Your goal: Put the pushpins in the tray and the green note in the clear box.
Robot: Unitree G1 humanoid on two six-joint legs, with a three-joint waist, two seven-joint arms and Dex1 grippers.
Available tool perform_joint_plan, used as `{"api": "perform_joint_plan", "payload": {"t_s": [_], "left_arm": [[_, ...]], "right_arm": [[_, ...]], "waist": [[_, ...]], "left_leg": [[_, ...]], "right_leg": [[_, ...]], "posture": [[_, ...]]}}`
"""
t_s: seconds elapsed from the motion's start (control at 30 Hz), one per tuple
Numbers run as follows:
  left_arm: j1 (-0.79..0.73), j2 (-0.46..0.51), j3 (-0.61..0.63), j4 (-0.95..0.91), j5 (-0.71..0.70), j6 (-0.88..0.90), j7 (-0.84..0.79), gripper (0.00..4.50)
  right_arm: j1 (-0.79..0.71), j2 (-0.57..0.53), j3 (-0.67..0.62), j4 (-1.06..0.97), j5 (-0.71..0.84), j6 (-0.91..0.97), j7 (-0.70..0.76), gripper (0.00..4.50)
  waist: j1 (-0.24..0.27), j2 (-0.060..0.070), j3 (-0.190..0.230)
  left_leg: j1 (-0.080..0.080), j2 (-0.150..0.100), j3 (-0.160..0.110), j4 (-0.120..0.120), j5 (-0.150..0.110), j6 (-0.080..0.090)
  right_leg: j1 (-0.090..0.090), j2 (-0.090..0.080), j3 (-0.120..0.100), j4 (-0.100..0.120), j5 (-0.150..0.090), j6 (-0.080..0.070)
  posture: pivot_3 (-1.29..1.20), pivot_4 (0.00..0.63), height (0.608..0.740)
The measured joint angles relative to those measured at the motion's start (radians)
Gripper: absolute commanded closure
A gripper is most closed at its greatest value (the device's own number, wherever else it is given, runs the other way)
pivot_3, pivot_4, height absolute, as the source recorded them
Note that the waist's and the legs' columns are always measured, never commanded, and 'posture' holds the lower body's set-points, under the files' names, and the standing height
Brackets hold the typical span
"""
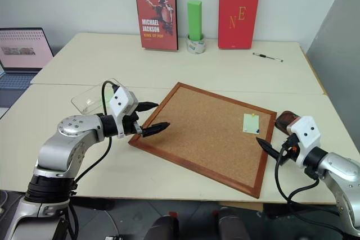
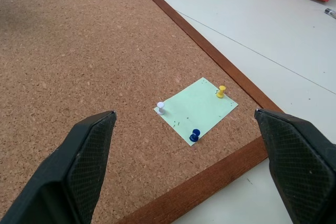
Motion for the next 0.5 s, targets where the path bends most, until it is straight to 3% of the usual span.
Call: {"api": "perform_joint_plan", "payload": {"t_s": [0.5], "left_arm": [[-0.02,-0.002,-0.002,-0.026,0.007,0.006,0.028,0.0]], "right_arm": [[-0.019,0.0,0.023,0.02,-0.009,-0.012,0.011,0.02]], "waist": [[0.0,0.0,0.0]], "left_leg": [[0.0,0.0,0.0,0.0,0.0,0.0]], "right_leg": [[0.0,0.0,0.0,0.0,0.0,0.0]], "posture": [[0.0,0.15,0.74]]}}
